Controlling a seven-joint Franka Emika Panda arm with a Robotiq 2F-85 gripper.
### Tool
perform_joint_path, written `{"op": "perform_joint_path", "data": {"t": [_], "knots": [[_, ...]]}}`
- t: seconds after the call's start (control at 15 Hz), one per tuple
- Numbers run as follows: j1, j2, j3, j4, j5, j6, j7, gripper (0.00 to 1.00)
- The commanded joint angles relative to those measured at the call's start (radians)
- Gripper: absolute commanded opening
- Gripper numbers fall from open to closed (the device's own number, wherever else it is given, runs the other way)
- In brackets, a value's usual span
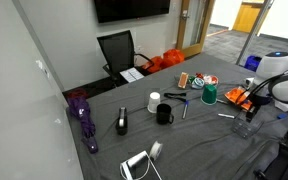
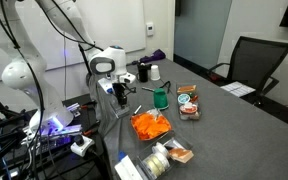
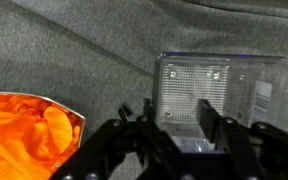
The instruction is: Move the clear container on the left to the right.
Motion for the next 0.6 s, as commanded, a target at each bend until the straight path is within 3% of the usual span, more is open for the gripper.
{"op": "perform_joint_path", "data": {"t": [0.0,0.2,0.53], "knots": [[0.011,-0.109,0.037,-0.051,0.074,-0.041,-0.035,0.80],[0.027,-0.195,0.052,-0.063,0.092,-0.082,-0.013,1.00],[0.034,-0.332,0.079,-0.044,0.042,-0.220,0.053,1.00]]}}
